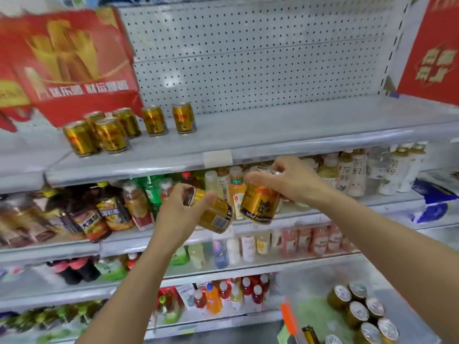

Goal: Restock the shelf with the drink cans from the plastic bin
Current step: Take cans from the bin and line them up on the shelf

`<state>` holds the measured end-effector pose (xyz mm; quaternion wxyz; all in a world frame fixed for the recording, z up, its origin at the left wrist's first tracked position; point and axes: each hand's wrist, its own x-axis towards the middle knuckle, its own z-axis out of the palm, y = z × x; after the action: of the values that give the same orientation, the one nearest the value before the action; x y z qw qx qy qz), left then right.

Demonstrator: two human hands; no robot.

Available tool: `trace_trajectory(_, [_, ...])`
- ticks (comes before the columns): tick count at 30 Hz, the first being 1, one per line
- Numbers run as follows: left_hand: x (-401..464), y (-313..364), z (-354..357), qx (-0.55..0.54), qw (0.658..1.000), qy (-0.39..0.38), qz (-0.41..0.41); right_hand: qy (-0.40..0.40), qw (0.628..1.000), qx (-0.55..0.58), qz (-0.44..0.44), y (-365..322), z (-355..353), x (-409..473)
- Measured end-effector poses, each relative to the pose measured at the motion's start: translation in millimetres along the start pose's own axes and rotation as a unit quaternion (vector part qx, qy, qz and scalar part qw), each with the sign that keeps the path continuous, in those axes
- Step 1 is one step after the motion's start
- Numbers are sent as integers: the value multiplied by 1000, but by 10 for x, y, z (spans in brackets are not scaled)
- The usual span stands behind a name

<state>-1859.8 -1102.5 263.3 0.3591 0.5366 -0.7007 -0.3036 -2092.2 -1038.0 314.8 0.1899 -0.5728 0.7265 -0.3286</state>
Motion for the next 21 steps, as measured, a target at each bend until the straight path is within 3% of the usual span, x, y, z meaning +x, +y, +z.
trace_trajectory(13, [799, -309, -1513, 32, 998, 56, 27, 88, 991, -74, -69, -1703, 673, 1028])
trace_trajectory(21, [1383, -505, -1980, 67, 994, 80, 38, 110, 975, -183, -62, -2241, 1179, 1889])
